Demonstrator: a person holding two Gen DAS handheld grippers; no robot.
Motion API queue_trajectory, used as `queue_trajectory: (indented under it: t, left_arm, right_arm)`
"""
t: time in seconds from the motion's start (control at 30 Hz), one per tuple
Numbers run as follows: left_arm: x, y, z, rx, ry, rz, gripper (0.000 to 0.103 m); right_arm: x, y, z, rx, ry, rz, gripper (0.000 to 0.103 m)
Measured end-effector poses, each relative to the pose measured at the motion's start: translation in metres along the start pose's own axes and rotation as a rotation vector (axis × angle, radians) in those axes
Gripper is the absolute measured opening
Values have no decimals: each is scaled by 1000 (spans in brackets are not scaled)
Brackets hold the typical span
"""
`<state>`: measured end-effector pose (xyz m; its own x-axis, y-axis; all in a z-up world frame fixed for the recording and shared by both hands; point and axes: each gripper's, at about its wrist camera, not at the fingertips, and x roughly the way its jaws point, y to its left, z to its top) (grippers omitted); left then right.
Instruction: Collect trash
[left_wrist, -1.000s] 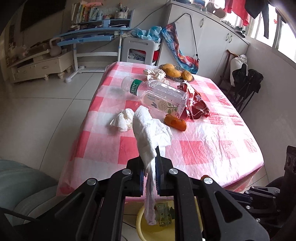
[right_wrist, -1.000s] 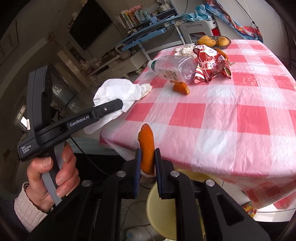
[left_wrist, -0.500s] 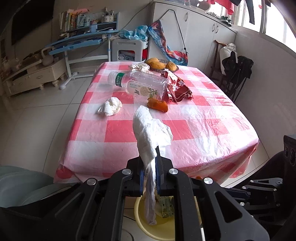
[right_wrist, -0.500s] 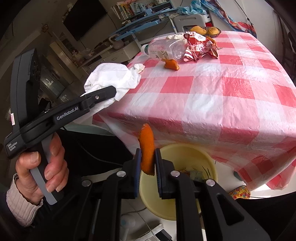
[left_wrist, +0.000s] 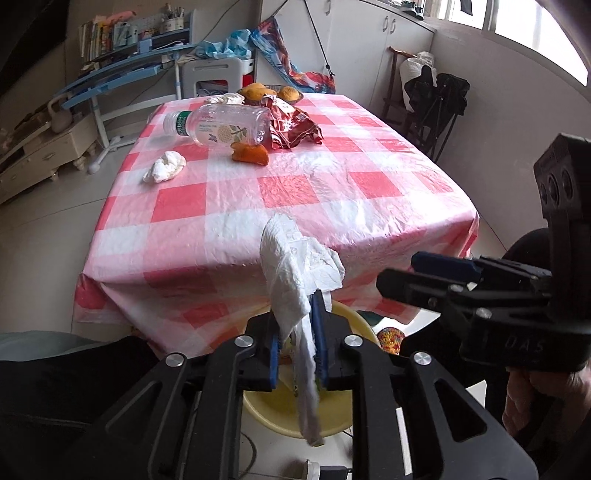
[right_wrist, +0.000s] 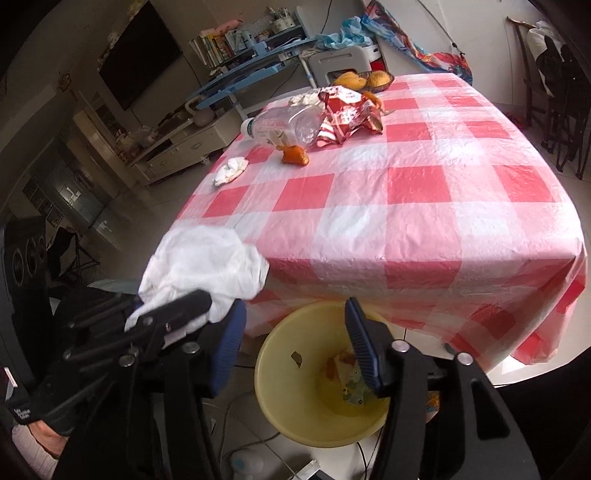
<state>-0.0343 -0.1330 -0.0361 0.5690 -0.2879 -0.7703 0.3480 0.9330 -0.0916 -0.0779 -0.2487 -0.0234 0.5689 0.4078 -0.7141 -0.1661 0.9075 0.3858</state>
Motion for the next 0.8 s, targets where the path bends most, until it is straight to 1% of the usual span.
queue_trajectory:
  t: [0.07, 0.1, 0.17, 0.23, 0.33, 0.47, 0.57, 0.7, 0.8]
  left_arm:
    - [-5, -2, -3, 6, -15, 11, 47]
    - [-8, -2, -4, 5, -30, 22, 52]
    - [-15, 2, -3, -11, -71, 42, 63]
    - [-20, 8, -1, -32, -101, 60, 69]
    - [-25, 14, 2, -50, -153, 126, 75]
    - [-31, 18, 5, -48, -232, 248, 78]
    - [-36, 21, 7, -43, -289, 325, 79]
    - [-45, 22, 9, -35, -354, 388, 83]
    - [-48, 24, 9, -45, -377, 395, 86]
  right_arm:
    - [-7, -5, 1, 21, -46, -31, 72]
    - [-11, -8, 2, 37, -66, -36, 75]
    - [-16, -12, 4, 64, -99, -40, 78]
    - [-20, -15, 4, 80, -127, -43, 81]
    - [-21, -18, 6, 97, -149, -55, 84]
    - [-19, -17, 8, 93, -160, -79, 88]
    - [-18, -16, 7, 79, -164, -109, 90]
    - [-16, -14, 6, 64, -174, -172, 92]
    - [-15, -10, 6, 42, -188, -218, 94]
